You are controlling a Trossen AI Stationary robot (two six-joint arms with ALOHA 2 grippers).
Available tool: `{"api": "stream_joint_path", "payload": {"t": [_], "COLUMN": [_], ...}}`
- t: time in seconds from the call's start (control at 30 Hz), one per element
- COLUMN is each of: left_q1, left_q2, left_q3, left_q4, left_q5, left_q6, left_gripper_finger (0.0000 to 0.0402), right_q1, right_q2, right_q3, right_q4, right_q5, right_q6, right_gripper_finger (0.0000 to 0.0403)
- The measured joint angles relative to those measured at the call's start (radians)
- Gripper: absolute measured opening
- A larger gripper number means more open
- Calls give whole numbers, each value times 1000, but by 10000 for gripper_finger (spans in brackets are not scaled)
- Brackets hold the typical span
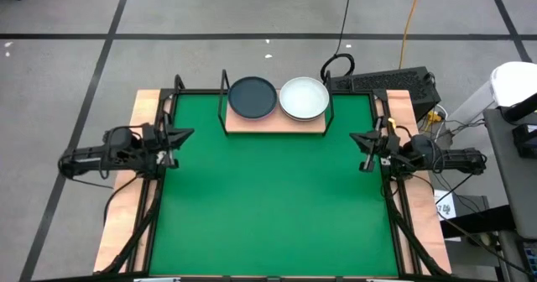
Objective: Place and stack plates onto a shelf
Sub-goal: Return to Home Position
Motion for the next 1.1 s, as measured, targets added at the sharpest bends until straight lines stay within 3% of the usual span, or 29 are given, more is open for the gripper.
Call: {"api": "stream_joint_path", "payload": {"t": [0.13,0.33,0.43,0.6,0.83,1.1], "left_q1": [10,17,17,17,17,15], "left_q2": [-63,-59,-63,-63,-63,-61], "left_q3": [0,0,-14,-99,-242,-253], "left_q4": [-52,-75,-68,17,236,252], "left_q5": [0,0,0,0,15,72], "left_q6": [3,-72,-93,-129,-174,-230], "left_gripper_finger": [1,1,1,1,1,1], "right_q1": [0,0,0,0,0,0], "right_q2": [0,0,0,1,0,2], "right_q3": [0,-4,-27,-100,-100,-103], "right_q4": [-18,-70,-48,89,75,69], "right_q5": [-1,-5,-55,-109,-185,-183], "right_q6": [4,37,41,43,106,157], "right_gripper_finger": [0,0,0,0,0,0]}}
